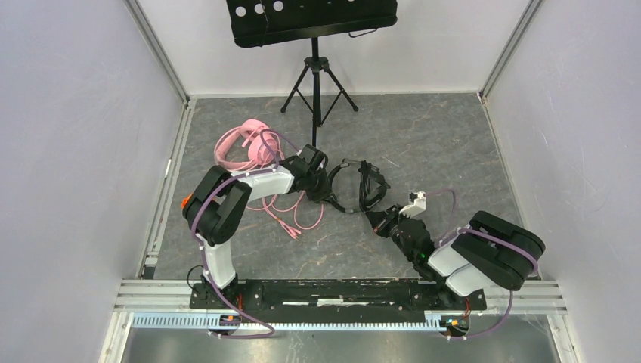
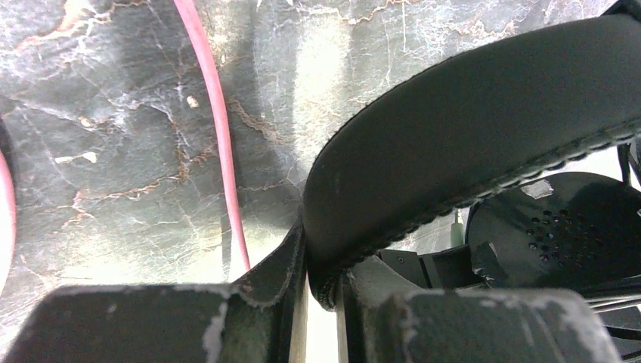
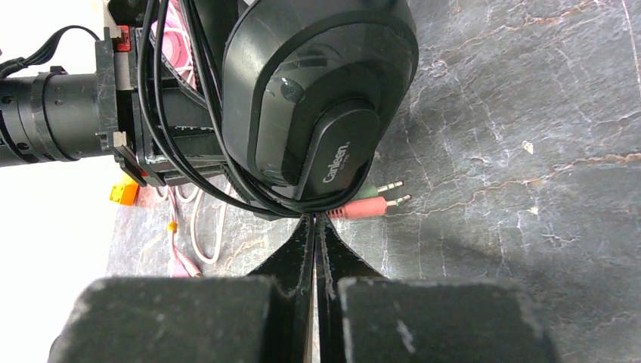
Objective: Wrap the headphones
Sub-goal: Place the headphones at the center of the board.
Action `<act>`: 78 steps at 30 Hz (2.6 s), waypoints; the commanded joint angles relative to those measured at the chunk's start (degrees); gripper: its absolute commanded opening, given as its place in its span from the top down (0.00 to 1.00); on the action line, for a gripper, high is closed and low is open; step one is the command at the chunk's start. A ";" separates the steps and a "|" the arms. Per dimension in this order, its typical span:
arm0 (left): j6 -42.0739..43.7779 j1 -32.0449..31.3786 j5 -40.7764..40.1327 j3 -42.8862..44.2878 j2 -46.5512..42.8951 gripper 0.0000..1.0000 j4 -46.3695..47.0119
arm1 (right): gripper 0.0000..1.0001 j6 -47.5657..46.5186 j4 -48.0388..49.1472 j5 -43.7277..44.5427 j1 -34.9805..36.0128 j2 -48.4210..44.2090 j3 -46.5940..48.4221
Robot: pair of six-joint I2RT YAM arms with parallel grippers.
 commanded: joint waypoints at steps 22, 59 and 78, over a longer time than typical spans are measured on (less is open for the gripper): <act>0.56 -0.65 0.12 0.72 2.42 0.86 -2.16 | 1.00 -2.20 -2.68 -4.64 1.51 -5.71 -11.68; -1.29 -1.61 -0.44 2.62 5.27 0.82 -2.39 | 1.00 2.47 6.86 -0.96 -7.48 12.80 1.92; -0.17 -2.75 -1.74 2.80 4.02 0.58 -5.01 | 1.00 3.82 10.44 -3.04 -11.17 18.73 2.57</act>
